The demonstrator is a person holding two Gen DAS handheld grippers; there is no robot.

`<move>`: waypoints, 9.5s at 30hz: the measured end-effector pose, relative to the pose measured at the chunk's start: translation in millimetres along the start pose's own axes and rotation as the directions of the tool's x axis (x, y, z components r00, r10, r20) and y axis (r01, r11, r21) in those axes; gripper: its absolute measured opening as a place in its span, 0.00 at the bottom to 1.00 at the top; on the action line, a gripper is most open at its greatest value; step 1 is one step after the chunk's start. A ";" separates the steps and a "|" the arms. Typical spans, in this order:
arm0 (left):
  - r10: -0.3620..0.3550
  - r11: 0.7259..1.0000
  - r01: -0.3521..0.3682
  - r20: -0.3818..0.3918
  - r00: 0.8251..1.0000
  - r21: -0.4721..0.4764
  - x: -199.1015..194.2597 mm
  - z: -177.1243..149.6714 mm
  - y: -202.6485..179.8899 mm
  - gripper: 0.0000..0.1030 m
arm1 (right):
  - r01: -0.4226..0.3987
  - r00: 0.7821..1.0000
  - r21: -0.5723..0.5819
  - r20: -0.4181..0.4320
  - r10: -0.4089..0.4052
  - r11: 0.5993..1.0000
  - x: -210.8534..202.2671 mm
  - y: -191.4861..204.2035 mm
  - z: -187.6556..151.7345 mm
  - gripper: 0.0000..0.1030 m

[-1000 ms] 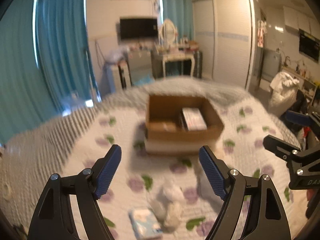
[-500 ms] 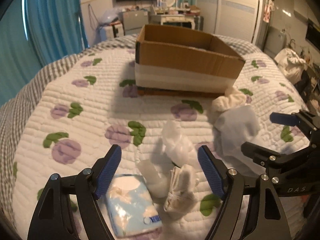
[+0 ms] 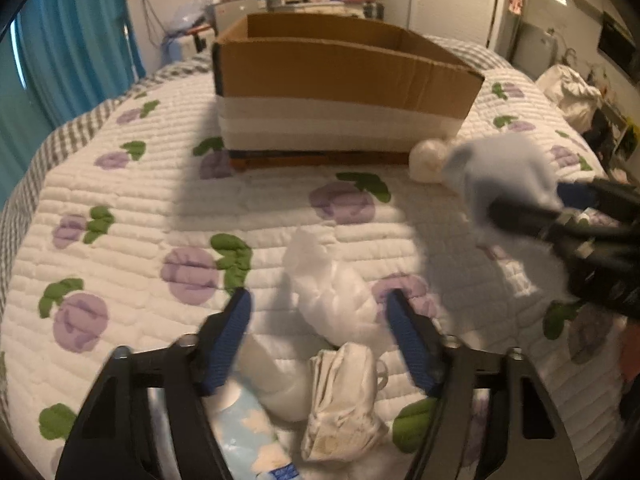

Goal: Organize soft objects
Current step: 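Grasp the white knit sock with the right tool while the left grasps the white cloth, then carry the sock and cloth into the box and release both tools, then grasp the blue tissue pack with the left tool while the right grasps the folded cloth, then lower the tissue pack and folded cloth into the box and open both tools, then grasp the white plastic bottle with the left tool while the right grasps the cream scrunchie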

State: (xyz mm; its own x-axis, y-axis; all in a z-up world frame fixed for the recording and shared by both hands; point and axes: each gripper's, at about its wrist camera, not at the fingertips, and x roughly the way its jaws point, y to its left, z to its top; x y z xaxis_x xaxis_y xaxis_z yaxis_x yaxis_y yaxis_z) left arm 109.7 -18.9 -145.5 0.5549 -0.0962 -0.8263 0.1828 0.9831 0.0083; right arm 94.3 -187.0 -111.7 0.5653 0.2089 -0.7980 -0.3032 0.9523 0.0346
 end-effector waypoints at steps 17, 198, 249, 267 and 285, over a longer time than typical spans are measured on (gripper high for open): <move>-0.037 0.999 0.037 0.005 0.999 0.012 -12.7 7.0 -8.1 0.37 | -0.030 0.997 0.005 0.073 0.029 1.000 -22.9 -0.4 -7.9 0.52; 0.027 1.000 -0.028 0.295 0.955 -0.001 -59.4 177.1 7.4 0.42 | -0.034 0.921 -0.105 0.384 0.072 0.994 -95.5 -13.0 165.1 0.32; 0.208 0.978 -0.168 0.477 0.854 -0.125 -202.6 70.1 -18.8 0.79 | 0.004 0.919 -0.099 0.394 0.036 0.995 -217.0 -20.0 87.2 0.91; 0.220 0.911 -0.179 0.070 0.973 -0.371 -39.8 -21.0 -9.9 0.78 | -0.040 0.998 -0.112 0.037 0.044 0.993 2.5 -18.2 27.4 0.91; 0.177 0.933 -0.179 -0.037 0.984 -0.313 0.3 -46.7 -28.2 0.38 | -0.153 0.969 0.013 -0.192 0.152 0.988 74.3 -28.0 19.7 0.26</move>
State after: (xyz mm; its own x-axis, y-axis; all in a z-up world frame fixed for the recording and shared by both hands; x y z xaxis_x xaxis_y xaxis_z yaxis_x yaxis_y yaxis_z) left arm 66.8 -39.4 -172.2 0.5477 0.0849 -0.8324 -0.1830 0.9829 -0.0202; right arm 159.9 -193.7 -160.1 0.3542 0.3048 -0.8841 -0.3763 0.9119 0.1636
